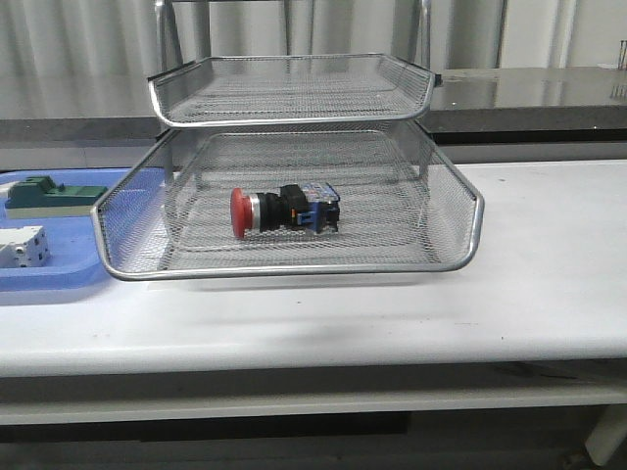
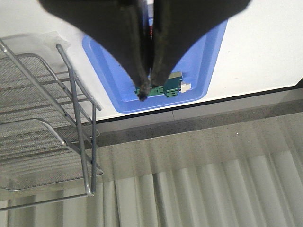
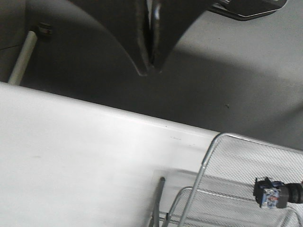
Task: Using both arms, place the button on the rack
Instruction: 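Bring the right gripper to the front edge of the pulled-out tray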
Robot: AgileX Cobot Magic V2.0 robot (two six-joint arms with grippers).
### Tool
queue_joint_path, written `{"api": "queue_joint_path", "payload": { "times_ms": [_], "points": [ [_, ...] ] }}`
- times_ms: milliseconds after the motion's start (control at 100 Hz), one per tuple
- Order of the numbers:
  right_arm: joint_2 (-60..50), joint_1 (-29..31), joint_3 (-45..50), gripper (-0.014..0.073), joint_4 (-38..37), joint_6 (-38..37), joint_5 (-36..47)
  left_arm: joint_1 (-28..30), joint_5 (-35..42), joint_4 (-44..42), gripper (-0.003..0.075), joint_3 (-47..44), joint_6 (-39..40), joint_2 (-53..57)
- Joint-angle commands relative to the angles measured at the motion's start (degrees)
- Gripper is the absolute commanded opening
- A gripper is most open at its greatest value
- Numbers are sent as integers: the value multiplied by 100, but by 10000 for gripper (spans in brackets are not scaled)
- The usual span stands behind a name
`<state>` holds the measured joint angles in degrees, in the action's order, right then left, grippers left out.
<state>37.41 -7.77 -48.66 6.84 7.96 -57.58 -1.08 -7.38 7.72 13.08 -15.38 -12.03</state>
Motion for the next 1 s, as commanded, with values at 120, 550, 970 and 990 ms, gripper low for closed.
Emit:
{"api": "queue_joint_path", "payload": {
  "times_ms": [120,550,970,990],
  "points": [
    [664,21,-193,-67,720,59,427,8,488,66,-20,155,66,-43],
    [2734,-764,-193,-66,2302,751,752,8,488,66,-20,155,66,-43],
    [4357,-2277,-193,-66,2384,751,2067,8,488,66,-20,155,66,-43],
    [4434,-2344,-193,-66,2401,751,2145,8,488,66,-20,155,66,-43]
  ]
}}
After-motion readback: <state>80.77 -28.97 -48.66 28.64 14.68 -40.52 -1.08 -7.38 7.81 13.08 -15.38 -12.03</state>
